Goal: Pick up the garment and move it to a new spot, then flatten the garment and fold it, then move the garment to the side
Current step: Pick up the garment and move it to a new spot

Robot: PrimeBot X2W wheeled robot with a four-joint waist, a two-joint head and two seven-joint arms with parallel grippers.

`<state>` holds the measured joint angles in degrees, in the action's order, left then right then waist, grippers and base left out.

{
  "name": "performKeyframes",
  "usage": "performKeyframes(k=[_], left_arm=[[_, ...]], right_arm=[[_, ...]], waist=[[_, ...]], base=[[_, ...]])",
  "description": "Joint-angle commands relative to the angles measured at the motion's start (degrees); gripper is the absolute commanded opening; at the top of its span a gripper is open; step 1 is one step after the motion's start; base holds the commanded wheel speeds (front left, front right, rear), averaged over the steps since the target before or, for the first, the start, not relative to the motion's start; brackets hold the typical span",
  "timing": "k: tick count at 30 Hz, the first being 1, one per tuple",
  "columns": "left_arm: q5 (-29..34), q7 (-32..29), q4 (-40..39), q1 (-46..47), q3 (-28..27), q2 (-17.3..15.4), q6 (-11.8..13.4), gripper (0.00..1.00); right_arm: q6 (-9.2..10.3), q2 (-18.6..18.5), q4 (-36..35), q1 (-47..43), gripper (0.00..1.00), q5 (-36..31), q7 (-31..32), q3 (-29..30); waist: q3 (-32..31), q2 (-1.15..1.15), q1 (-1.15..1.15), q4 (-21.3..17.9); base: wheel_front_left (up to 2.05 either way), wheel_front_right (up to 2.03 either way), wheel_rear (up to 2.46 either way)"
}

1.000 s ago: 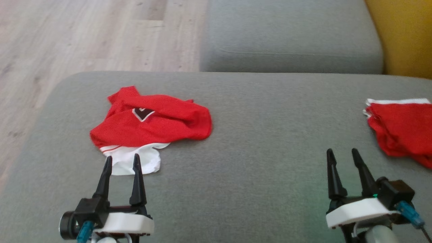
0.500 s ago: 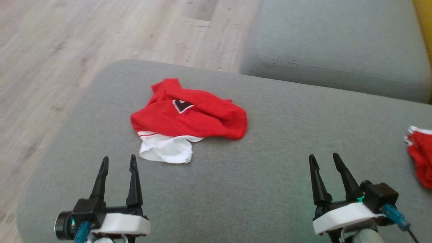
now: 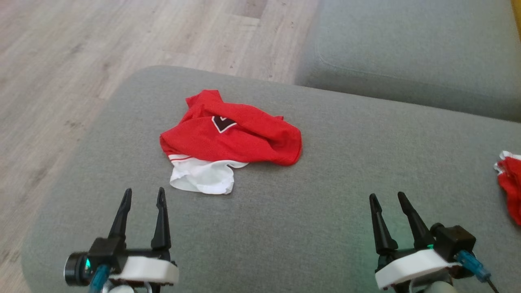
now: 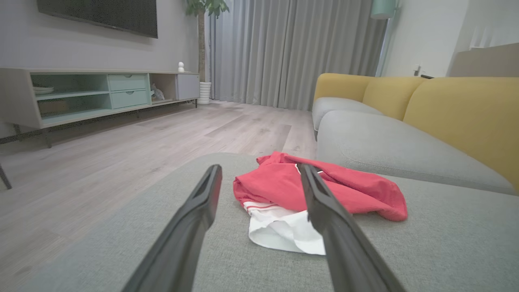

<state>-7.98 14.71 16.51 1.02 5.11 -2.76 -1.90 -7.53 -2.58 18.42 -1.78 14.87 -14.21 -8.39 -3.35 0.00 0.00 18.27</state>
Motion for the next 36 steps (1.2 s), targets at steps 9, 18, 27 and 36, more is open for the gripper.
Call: performKeyframes(k=[9,18,27,36], left_arm=[[2.38,-0.93,5.44,12.95,3.46,-2.48,-3.99,1.0],[4.57,-5.9,15.59,27.34,17.3,-4.42,-5.54,1.0],[2.5,-7.58,27.36,39.69,29.15,-8.62,-5.58,1.0],[-1.03,-6.76,36.46,45.64,37.34,-10.79,-5.59,1.0]], right_arm=[[0.04,-0.3,-2.02,4.18,1.0,-1.53,-0.79,0.21],[0.04,-0.3,-2.64,7.95,1.0,-3.55,-0.79,1.26],[0.04,-0.3,-3.29,10.49,1.0,-3.59,-0.79,2.74],[0.04,-0.3,-3.85,11.66,1.0,-2.78,-0.79,2.98]], waist=[[5.82,0.0,0.0,-3.81],[13.25,0.0,0.0,-8.1],[18.34,0.0,0.0,-13.24],[20.35,0.0,0.0,-16.96]], base=[[0.0,0.0,0.0],[0.0,0.0,0.0],[0.0,0.0,0.0],[0.0,0.0,0.0]])
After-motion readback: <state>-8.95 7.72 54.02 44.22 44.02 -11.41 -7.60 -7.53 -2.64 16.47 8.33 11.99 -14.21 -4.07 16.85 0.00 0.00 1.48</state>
